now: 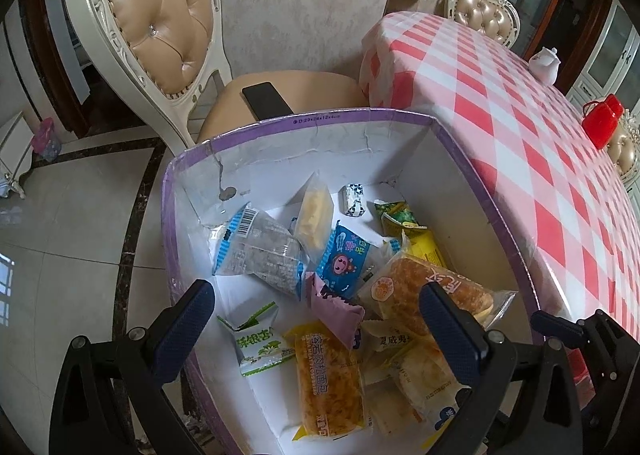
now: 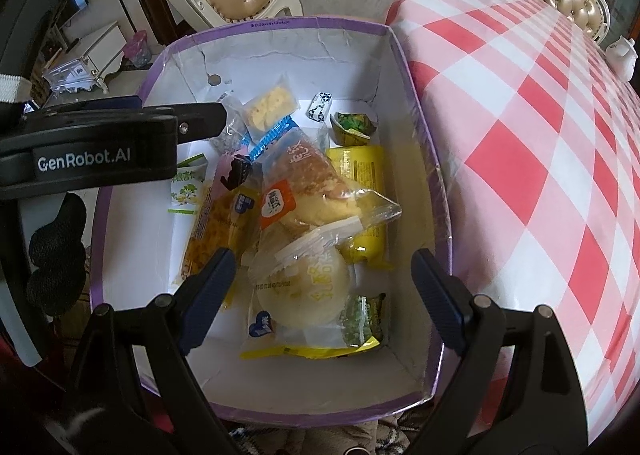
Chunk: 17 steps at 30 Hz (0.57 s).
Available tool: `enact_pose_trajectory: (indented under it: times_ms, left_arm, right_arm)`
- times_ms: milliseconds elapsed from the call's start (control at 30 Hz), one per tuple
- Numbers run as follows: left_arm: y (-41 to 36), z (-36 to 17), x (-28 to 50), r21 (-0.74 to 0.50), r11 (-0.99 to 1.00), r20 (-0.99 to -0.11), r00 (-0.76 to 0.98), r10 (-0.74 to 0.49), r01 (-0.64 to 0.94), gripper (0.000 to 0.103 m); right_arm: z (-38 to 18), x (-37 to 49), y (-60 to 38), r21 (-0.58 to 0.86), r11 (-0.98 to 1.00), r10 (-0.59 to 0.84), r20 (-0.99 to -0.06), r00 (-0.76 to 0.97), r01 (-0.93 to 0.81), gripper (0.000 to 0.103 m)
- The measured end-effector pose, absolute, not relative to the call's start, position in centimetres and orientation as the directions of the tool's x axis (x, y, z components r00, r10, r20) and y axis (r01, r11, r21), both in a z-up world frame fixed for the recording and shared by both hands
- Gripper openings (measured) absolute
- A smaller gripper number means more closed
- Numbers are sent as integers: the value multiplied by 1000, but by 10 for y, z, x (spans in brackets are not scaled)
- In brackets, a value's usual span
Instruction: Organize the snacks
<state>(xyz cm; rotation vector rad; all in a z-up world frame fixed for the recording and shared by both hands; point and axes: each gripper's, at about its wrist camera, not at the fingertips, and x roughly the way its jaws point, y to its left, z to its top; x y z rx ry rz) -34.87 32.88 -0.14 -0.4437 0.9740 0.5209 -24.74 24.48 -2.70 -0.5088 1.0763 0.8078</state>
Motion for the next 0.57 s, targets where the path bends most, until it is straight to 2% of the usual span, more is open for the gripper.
enact_pose_trajectory:
  times_ms: [567]
  left_arm:
    - [330, -5, -350, -106, 781, -860, 451, 239, -616, 103]
  right_arm:
    - [-31, -249, 247, 16, 614, 323, -918, 232, -789, 91]
